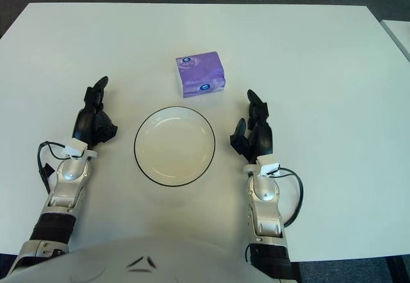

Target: Put the tissue paper into the plate.

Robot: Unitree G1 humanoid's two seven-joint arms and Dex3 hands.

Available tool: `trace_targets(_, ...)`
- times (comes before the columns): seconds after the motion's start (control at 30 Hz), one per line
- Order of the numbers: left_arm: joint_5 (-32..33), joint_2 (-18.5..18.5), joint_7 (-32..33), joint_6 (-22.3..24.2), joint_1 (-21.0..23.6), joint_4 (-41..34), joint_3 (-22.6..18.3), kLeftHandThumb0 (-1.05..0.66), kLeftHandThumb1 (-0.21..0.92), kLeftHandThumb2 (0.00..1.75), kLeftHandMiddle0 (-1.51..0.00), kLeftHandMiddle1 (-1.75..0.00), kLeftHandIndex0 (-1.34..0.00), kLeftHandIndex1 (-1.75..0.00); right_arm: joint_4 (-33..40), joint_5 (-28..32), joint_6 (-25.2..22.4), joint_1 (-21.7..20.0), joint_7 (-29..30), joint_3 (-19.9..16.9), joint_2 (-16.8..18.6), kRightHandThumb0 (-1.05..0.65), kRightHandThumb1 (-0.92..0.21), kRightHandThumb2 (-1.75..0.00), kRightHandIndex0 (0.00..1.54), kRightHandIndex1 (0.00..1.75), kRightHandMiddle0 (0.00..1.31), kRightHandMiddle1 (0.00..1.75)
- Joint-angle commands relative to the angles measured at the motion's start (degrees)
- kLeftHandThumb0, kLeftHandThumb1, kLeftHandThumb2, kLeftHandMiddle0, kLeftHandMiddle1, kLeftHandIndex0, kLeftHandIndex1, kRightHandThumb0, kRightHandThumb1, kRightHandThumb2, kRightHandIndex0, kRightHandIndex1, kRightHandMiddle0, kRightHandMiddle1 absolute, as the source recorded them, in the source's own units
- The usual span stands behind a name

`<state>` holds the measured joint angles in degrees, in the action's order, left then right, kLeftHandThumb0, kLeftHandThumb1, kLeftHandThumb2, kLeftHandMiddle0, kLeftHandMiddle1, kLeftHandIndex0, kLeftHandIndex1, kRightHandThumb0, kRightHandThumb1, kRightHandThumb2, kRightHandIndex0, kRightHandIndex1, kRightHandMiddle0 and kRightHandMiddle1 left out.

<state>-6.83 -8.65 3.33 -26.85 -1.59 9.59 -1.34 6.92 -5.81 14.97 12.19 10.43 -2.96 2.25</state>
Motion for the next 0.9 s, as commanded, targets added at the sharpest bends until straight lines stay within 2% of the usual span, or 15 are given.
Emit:
trace_targets(0.0,-0.81,1.84,0.66,0.41,-4.05,4.85,1.09,-0.90,0.92,1.23,-0.09,-0.01,0.00,-0.45,-1.82,-1.61,0.59,-0.10,1.96,-0.81,0.36,-0.63,-0.92,-0.97,0.28,0.03,0.00,0.60)
trace_targets(0.13,-1.11,1.94,0.87,0.35,-3.78,5.02,1.17,-0.90,0.92,1.22,-0.09,-0.01,0.00,-0.46,-2.05,-1.91,1.69,-0.94,2.60,-1.22,-0.09,-0.62,-0.92,-0.98,0.27,0.02,0.00,0.61)
trace_targets(0.37,-0.28,2.15,0.56,1.39,-3.27,4.96,1.03,-0.89,0.92,1.22,-0.09,-0.01,0.00,-0.46,-2.28,-2.57,6.30,-3.18,3.34,-2.75,-1.54,-0.59,-0.92,-0.99,0.27,0.02,0.00,0.66)
trace_targets(0.77,-0.29,2.06,0.53,0.47,-2.17,6.69,0.99,-0.88,0.92,1.22,-0.09,-0.01,0.00,-0.45,-2.27,-1.40,6.84,-6.87,2.34,-4.80,-3.61,-0.57,-0.92,-0.98,0.26,0.02,0.00,0.69)
trace_targets(0.87,-0.38,2.04,0.51,0.32,-1.73,7.29,1.07,-0.88,0.92,1.22,-0.09,-0.01,0.00,-0.45,1.02,-1.51,3.32,-14.09,2.17,-6.84,-6.29,-0.57,-0.92,-0.98,0.26,0.02,0.00,0.69)
